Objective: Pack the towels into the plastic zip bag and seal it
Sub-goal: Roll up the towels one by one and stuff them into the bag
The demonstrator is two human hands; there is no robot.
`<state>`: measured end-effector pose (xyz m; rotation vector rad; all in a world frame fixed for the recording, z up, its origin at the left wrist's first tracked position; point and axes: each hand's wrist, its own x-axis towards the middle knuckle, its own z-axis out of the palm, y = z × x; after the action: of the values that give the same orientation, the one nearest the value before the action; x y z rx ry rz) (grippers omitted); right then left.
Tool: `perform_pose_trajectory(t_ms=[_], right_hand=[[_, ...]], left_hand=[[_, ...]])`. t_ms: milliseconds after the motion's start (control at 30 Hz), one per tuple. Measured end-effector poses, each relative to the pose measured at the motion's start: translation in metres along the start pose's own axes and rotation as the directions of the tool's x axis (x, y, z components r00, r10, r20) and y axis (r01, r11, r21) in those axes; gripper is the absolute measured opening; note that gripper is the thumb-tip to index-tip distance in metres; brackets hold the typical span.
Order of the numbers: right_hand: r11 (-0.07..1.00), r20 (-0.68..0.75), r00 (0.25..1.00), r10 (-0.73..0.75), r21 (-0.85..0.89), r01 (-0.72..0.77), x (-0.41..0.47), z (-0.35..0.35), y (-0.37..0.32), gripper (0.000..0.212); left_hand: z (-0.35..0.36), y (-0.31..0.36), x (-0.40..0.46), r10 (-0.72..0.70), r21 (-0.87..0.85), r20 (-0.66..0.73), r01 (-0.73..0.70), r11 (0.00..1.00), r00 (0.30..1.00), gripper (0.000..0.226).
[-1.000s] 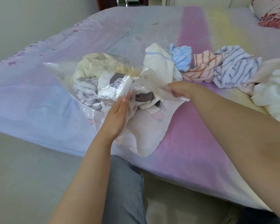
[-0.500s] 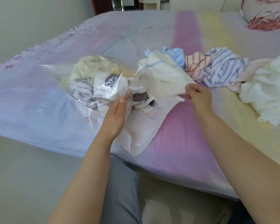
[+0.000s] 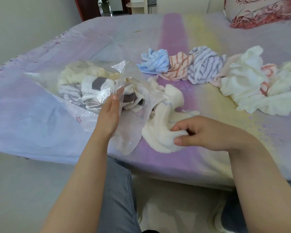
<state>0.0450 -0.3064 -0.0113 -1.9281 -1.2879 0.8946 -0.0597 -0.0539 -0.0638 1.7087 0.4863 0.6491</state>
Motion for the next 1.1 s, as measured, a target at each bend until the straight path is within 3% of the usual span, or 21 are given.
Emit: perform_pose_trajectory(t_ms=[67,100,133,167,200,233,267,333,400,500,600,667,733,800,867,933,967,1033,1067,1100], right_hand=[[0.988,-0.052,0.997,-0.048,0.145,0.055,-0.002,-0.009,-0.011,0.012],[0.977,-0.191,0.98,-0.058,0.193,0.095,0.007,-0.015,-0.011,0.004],[0.973,-0.398,0.917,-0.039,0.193,0.125,0.021,-0.019,-0.006,0.009],[0.978,-0.602,0.799,0.003,0.17,0.124,0.039,-0.022,0.005,0.013],[0.981,-0.73,0.678,0.079,0.179,0.078,0.057,-0.024,0.018,0.026],[0.978,-0.766,0.622,0.166,0.208,-0.004,0.073,-0.023,0.03,0.053],[0.96,-0.713,0.651,0.262,0.26,-0.102,0.087,-0.016,0.043,0.084],[0.922,-0.516,0.78,0.354,0.332,-0.199,0.106,0.006,0.059,0.126],[0.924,-0.4,0.85,0.344,0.307,-0.229,0.117,0.024,0.066,0.139],[0.913,-0.327,0.883,0.335,0.342,-0.22,0.128,0.033,0.067,0.123],[0.874,-0.339,0.876,0.343,0.458,-0.165,0.116,0.032,0.065,0.065],[0.832,-0.274,0.903,0.331,0.536,-0.142,0.091,0.033,0.066,0.043],[0.892,-0.223,0.941,0.255,0.429,-0.14,0.06,0.033,0.066,0.043],[0.979,-0.16,0.968,0.191,0.102,-0.176,0.031,0.03,0.052,0.045],[0.971,-0.077,0.978,0.193,-0.126,-0.202,0.01,0.027,0.033,0.05],[0.987,-0.042,0.989,0.141,-0.079,-0.144,-0.001,0.025,0.004,0.045],[0.997,-0.079,0.994,0.071,0.006,-0.071,0.0,0.024,-0.01,0.042],[0.986,-0.295,0.949,-0.113,0.086,0.145,0.02,0.027,-0.02,0.046],[0.981,-0.397,0.903,-0.163,0.036,0.192,0.038,0.031,-0.022,0.057],[0.987,-0.45,0.878,-0.161,-0.069,0.145,0.057,0.038,-0.023,0.068]], left_hand=[[0.002,0.003,-0.004,0.004,-0.011,-0.004,-0.004,1.0,1.0,0.04],[0.003,0.005,-0.006,0.003,-0.016,-0.006,-0.003,1.0,1.0,0.041],[0.004,0.006,-0.008,0.0,-0.026,-0.01,-0.001,1.0,1.0,0.042],[0.005,0.008,-0.009,-0.005,-0.036,-0.012,0.004,0.999,1.0,0.042],[0.005,0.009,-0.01,-0.005,-0.038,-0.022,0.004,0.999,1.0,0.043],[0.005,0.011,-0.012,0.0,-0.036,-0.032,-0.001,0.999,0.999,0.043],[0.005,0.012,-0.013,0.003,-0.033,-0.04,-0.004,0.999,0.999,0.043],[0.006,0.015,-0.016,-0.003,-0.041,-0.042,0.001,0.999,0.999,0.044],[0.006,0.016,-0.018,0.001,-0.044,-0.048,-0.004,0.999,0.999,0.044],[0.006,0.015,-0.017,0.011,-0.018,-0.052,-0.011,1.0,0.999,0.043],[0.004,0.013,-0.017,0.003,-0.03,-0.068,-0.005,1.0,0.998,0.041],[0.0,0.011,-0.017,0.001,-0.029,-0.075,-0.003,1.0,0.997,0.039],[-0.003,0.009,-0.018,-0.006,-0.037,-0.057,0.003,0.999,0.998,0.039],[-0.002,0.009,-0.017,-0.022,-0.054,-0.031,0.02,0.998,0.999,0.037],[0.002,0.01,-0.019,-0.023,-0.075,-0.01,0.022,0.997,1.0,0.037],[0.006,0.013,-0.022,-0.017,-0.097,-0.005,0.016,0.995,1.0,0.039],[0.007,0.015,-0.025,-0.014,-0.093,-0.002,0.014,0.996,1.0,0.04],[0.006,0.017,-0.031,-0.01,-0.06,0.006,0.01,0.998,1.0,0.039],[0.005,0.019,-0.033,-0.012,-0.058,0.011,0.013,0.998,1.0,0.04],[0.003,0.022,-0.035,-0.022,-0.075,0.014,0.023,0.997,1.0,0.04]])
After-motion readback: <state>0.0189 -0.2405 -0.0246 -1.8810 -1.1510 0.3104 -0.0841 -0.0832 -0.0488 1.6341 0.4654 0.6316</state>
